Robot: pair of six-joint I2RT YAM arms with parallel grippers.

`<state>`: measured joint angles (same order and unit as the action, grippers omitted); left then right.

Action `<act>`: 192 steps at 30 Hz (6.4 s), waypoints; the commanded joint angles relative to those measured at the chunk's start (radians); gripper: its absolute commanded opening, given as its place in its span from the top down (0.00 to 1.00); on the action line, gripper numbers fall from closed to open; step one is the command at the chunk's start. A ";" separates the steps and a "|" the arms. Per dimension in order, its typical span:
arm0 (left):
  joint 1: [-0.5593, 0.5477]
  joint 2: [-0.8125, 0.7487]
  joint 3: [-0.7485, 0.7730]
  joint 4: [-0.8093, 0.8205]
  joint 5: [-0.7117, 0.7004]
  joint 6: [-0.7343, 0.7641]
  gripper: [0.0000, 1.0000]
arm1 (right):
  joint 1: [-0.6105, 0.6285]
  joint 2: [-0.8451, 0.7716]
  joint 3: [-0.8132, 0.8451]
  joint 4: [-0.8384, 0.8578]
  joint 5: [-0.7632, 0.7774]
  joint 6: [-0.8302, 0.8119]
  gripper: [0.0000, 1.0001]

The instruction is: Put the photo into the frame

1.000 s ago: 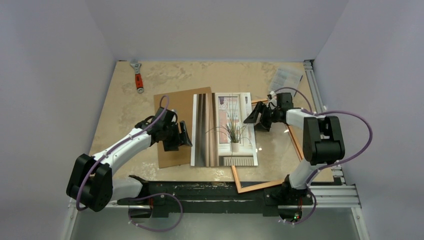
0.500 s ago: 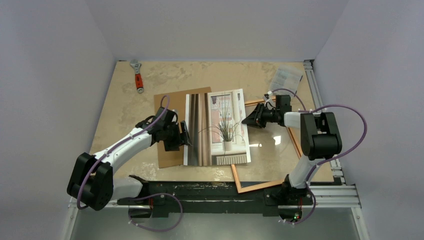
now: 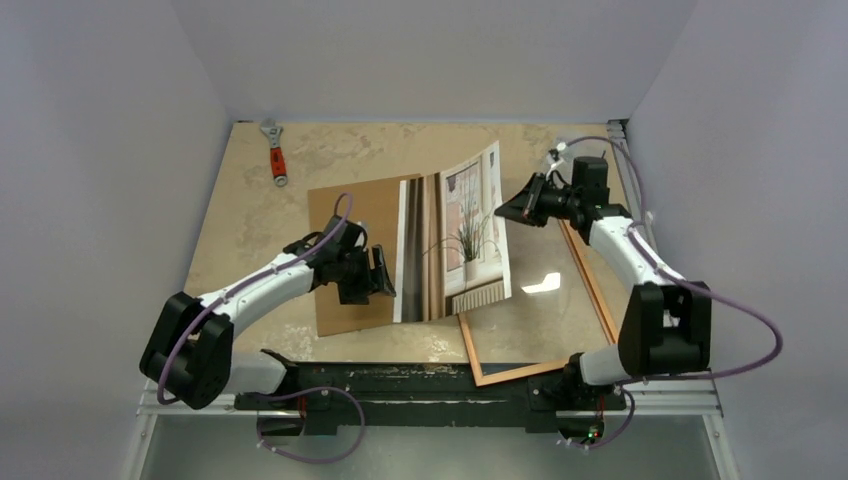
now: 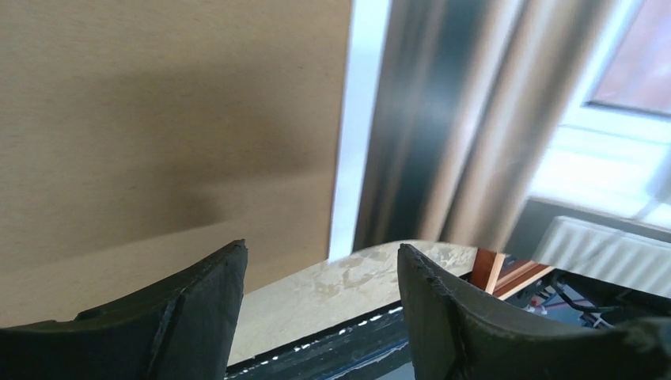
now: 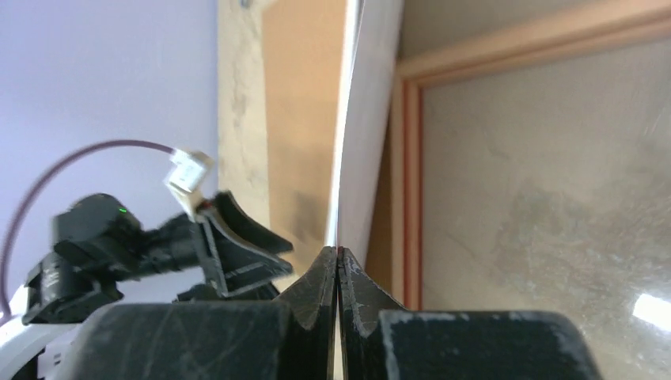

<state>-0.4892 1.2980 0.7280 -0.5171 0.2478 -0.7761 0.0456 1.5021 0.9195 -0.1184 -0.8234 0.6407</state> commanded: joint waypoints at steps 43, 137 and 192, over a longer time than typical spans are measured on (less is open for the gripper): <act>-0.341 0.639 0.648 -0.241 -0.468 -0.052 0.97 | 0.002 -0.421 0.568 -0.646 0.667 -0.168 1.00; 0.070 0.170 0.042 0.468 0.174 -0.059 1.00 | 0.318 -0.315 0.096 -0.373 0.503 -0.001 0.31; -0.079 0.315 0.263 0.268 0.090 -0.056 0.86 | 0.258 -0.321 0.072 -0.393 0.510 -0.085 0.18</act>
<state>-0.5636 1.6318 0.9516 -0.2428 0.3626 -0.8349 0.3073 1.2049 0.9943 -0.5381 -0.3065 0.5816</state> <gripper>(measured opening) 0.049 0.793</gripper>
